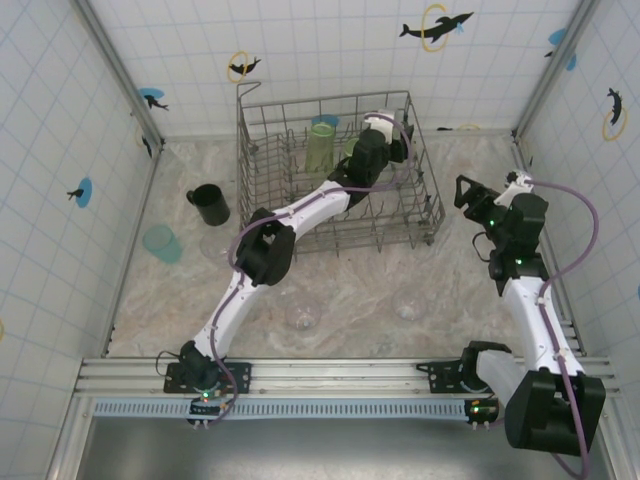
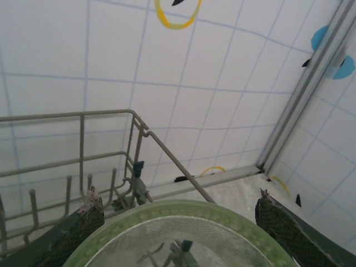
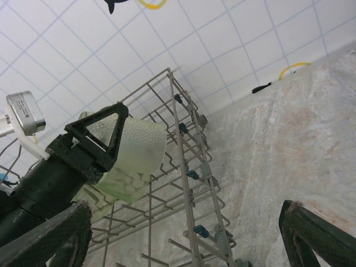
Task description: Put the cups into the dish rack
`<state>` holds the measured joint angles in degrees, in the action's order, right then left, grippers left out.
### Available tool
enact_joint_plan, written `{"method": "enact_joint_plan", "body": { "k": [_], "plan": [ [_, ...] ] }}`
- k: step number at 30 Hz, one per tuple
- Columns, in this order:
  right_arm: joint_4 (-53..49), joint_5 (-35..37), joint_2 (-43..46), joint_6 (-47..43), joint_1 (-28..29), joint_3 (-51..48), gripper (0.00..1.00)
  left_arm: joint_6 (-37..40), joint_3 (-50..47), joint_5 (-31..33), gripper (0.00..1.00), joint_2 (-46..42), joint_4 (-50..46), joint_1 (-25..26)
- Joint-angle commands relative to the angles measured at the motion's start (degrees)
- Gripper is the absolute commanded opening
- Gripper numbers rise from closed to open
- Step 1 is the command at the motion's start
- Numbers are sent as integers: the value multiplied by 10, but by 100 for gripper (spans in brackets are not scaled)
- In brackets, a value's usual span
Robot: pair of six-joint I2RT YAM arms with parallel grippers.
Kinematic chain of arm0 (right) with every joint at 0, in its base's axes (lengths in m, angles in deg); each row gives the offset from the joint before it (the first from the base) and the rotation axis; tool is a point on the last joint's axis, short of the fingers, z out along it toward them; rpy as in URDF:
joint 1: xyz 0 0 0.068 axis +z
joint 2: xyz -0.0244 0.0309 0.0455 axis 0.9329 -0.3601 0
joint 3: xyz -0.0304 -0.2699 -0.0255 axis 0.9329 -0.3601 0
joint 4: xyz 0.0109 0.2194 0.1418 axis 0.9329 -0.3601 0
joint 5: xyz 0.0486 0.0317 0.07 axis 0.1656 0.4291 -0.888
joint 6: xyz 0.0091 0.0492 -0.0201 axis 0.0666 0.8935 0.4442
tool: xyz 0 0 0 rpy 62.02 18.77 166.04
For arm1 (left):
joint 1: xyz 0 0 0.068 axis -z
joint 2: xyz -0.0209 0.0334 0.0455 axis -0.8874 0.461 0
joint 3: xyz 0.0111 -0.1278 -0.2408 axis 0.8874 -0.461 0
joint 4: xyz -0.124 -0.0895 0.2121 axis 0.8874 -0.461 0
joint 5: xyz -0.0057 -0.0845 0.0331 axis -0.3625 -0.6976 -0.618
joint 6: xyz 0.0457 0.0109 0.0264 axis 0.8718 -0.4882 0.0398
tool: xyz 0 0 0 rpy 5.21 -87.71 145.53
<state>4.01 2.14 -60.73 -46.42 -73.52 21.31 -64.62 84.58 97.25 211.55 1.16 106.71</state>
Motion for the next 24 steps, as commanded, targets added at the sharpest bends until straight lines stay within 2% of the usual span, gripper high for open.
{"method": "enact_joint_plan", "body": {
  "k": [1,12,21,24],
  "plan": [
    [39,8,13,-6,-4,-19,90,52,30,32,0,7,67,-2],
    [53,-3,1,-1,-3,-26,90,82,31,55,0,43,106,-5],
    [58,-5,6,0,-3,-27,90,68,31,64,0,74,121,-18],
    [58,-5,6,0,-4,-27,90,68,32,67,9,82,131,-21]
  ]
}}
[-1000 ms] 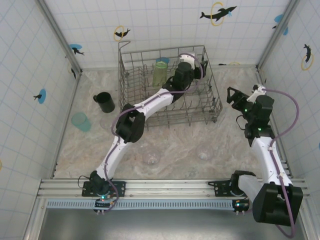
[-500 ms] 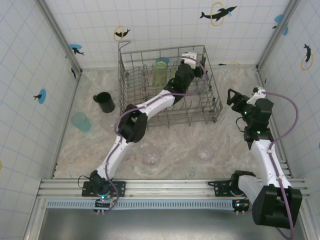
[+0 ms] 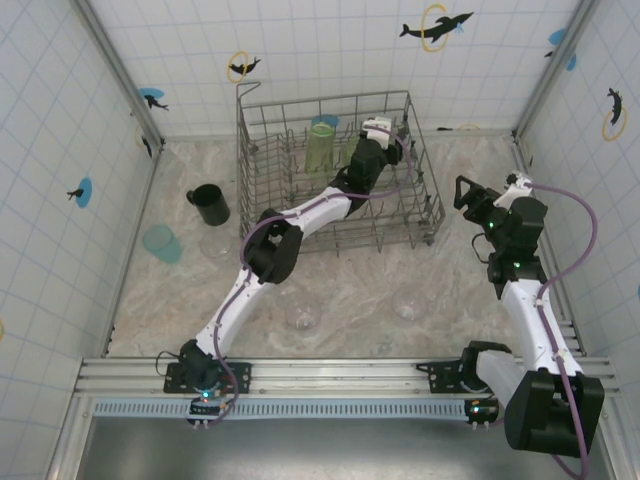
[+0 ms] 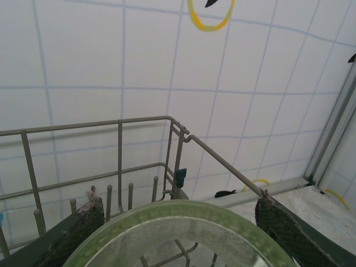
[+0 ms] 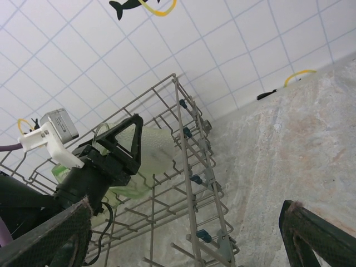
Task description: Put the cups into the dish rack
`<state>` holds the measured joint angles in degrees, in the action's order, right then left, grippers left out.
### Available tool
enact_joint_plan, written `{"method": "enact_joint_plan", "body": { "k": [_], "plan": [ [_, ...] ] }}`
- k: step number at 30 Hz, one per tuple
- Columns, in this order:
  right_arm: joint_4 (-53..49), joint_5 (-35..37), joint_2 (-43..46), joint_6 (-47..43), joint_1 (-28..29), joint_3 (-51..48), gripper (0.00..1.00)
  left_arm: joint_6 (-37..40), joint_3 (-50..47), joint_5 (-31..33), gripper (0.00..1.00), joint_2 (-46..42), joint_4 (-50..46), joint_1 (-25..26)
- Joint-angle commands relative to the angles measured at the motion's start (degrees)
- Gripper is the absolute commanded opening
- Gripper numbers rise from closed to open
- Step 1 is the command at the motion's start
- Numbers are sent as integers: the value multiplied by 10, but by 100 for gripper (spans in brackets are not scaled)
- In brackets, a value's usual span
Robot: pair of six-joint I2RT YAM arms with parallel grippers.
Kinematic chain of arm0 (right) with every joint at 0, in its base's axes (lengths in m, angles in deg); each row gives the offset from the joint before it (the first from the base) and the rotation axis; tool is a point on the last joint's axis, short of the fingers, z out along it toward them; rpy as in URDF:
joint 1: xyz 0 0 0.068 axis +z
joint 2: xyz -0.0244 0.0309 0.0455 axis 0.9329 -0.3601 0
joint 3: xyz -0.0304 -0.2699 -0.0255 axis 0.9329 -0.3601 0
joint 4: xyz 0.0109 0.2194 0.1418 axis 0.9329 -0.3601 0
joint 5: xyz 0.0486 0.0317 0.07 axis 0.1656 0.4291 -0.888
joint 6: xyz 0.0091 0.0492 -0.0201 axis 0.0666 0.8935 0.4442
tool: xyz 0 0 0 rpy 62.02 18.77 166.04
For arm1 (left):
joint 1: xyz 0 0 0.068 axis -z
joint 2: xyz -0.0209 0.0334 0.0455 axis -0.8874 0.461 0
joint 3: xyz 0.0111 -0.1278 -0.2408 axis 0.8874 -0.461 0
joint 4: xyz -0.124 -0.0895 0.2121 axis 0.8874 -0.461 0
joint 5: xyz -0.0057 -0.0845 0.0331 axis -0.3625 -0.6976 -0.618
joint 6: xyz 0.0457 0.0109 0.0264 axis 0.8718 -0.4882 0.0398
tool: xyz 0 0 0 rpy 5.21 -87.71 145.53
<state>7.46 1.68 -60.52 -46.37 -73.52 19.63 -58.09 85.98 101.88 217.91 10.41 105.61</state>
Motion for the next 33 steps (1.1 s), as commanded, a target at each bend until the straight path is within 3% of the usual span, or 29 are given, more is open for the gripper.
{"method": "enact_joint_plan", "body": {
  "k": [1,3,10,13,17,33],
  "plan": [
    [23,-2,4,-1,-4,-10,90,3,18,21,11,20,40,-10],
    [24,-3,3,0,-4,-10,90,0,18,23,22,24,44,-12],
    [29,-9,-1,5,-3,-10,90,-16,15,8,43,30,62,-15],
    [29,-10,-1,5,-4,-12,90,-18,15,5,59,35,64,-14],
    [31,-9,-3,5,-4,-12,90,-20,15,3,72,40,65,-14],
    [38,-15,-10,11,-4,-12,90,1,-8,2,93,16,97,-1]
  ]
}}
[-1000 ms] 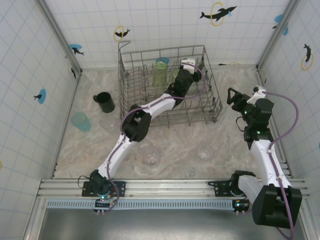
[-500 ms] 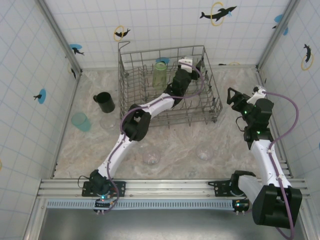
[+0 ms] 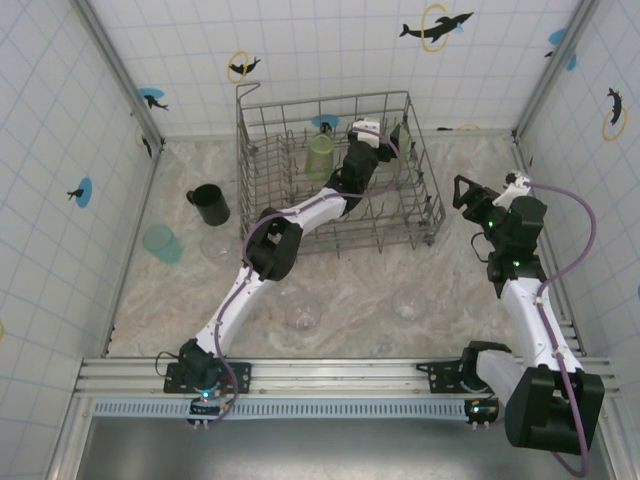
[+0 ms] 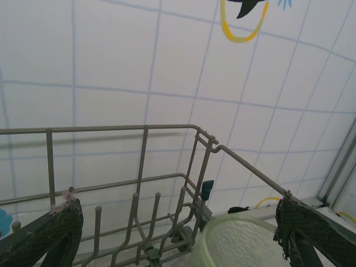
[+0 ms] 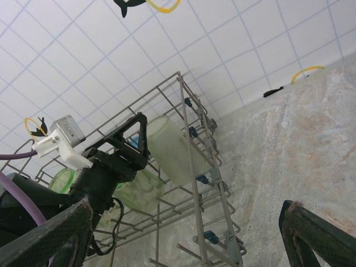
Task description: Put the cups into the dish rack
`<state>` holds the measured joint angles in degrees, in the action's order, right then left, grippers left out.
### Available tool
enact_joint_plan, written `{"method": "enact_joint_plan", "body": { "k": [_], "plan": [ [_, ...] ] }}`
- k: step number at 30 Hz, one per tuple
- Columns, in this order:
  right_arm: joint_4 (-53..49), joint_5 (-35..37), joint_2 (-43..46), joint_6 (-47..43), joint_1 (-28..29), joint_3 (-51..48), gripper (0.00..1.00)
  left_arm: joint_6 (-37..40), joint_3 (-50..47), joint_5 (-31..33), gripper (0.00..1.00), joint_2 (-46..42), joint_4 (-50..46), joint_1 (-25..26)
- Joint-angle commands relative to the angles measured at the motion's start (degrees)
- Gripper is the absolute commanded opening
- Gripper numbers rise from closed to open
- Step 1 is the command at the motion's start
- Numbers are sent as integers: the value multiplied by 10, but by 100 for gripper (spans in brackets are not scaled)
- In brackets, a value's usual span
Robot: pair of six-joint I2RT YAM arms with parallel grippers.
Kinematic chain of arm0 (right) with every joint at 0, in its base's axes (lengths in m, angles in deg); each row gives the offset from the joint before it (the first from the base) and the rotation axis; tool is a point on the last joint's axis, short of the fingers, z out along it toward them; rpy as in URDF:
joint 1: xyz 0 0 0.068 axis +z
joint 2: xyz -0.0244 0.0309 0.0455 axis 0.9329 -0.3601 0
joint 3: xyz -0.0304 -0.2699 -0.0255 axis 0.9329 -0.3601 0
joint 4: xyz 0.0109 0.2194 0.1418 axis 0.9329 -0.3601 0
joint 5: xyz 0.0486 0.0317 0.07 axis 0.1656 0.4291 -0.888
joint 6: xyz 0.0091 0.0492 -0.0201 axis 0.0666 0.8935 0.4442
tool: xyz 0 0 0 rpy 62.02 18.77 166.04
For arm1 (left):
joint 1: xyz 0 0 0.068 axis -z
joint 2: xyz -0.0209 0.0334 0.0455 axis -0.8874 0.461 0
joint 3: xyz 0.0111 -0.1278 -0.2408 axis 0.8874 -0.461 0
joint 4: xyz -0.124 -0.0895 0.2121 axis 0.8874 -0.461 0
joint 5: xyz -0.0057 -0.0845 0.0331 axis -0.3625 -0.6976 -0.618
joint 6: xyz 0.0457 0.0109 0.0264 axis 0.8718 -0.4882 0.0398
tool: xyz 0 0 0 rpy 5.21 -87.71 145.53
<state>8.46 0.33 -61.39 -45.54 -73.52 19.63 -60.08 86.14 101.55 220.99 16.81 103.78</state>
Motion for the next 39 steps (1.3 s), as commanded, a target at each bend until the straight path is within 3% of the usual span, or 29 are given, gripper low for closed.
{"method": "enact_joint_plan", "body": {
  "k": [1,19,23,31,39],
  "plan": [
    [27,-1,0,4,-3,-12,90,24,-16,6,94,-23,37,20],
    [-31,-11,20,23,-4,27,93,38,-115,27,98,-222,43,33],
    [-61,-17,18,23,-4,42,100,59,-186,40,98,-297,26,33],
    [-90,-35,6,30,0,55,100,91,-355,97,98,-437,-10,33],
    [-124,-23,-16,25,25,82,100,42,-445,122,98,-521,-50,33]
  ]
}}
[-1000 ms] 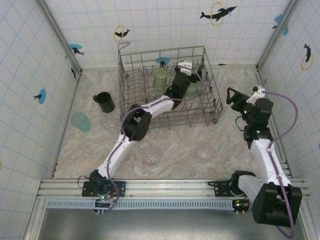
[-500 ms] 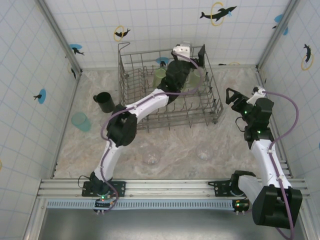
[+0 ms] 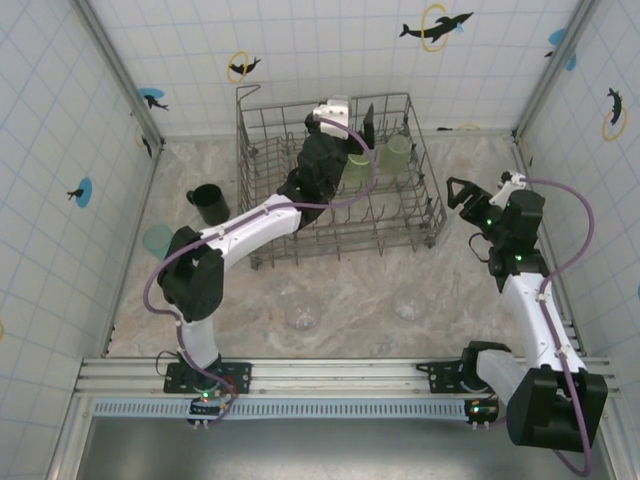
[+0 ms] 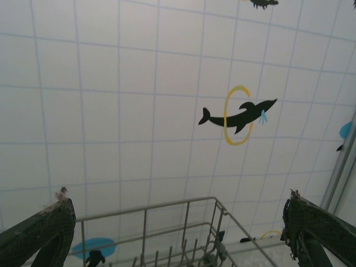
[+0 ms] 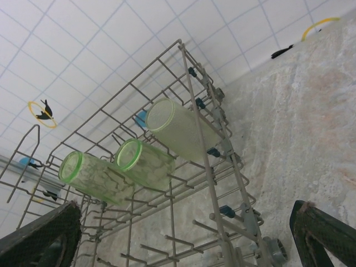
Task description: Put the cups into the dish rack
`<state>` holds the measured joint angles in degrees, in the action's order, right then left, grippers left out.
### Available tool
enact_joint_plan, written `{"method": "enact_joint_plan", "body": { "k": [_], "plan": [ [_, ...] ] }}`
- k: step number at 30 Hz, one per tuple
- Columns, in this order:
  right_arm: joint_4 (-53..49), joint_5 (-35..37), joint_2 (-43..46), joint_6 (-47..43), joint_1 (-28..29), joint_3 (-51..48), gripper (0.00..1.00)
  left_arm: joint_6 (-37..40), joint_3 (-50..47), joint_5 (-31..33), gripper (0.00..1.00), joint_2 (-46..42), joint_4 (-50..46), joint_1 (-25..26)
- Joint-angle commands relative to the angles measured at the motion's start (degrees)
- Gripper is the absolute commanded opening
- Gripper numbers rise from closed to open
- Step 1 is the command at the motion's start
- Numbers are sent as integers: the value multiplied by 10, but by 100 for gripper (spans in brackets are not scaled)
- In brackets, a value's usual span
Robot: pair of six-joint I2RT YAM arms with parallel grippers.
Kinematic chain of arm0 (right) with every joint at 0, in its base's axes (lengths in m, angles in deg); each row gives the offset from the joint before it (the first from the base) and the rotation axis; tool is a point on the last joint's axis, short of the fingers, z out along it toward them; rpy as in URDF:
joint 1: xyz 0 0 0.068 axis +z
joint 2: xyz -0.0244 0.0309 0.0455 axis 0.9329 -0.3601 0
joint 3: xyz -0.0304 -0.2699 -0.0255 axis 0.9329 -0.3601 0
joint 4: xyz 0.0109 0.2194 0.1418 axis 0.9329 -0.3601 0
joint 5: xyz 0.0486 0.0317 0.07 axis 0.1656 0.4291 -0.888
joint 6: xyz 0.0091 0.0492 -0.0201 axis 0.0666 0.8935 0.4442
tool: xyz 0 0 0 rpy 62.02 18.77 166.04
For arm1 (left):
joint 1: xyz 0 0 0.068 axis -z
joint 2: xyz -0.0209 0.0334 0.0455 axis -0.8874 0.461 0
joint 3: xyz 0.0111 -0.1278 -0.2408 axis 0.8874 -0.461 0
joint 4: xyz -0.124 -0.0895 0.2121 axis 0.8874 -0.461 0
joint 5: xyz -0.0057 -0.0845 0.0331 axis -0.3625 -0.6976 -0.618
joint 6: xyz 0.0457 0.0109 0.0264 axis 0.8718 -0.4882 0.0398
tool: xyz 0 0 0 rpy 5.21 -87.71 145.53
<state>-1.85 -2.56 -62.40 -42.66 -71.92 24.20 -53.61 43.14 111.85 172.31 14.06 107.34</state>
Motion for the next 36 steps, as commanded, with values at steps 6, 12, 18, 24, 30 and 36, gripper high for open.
{"method": "enact_joint_plan", "body": {
  "k": [6,12,18,24,30,36],
  "plan": [
    [-75,29,-9,-29,28,58,100,-72,-14,-28,98,-64,-125,-2],
    [-88,47,16,-35,32,47,100,-89,-99,17,97,-144,-174,-2],
    [-118,48,18,-52,45,63,100,-115,-159,114,98,-239,-257,-7],
    [-123,51,29,-58,58,54,100,-177,-175,145,98,-293,-365,-42],
    [-127,40,26,-66,61,51,100,-221,-186,147,97,-333,-414,-95],
    [-128,35,22,-77,62,50,100,-257,-184,149,98,-351,-459,-144]
  ]
}}
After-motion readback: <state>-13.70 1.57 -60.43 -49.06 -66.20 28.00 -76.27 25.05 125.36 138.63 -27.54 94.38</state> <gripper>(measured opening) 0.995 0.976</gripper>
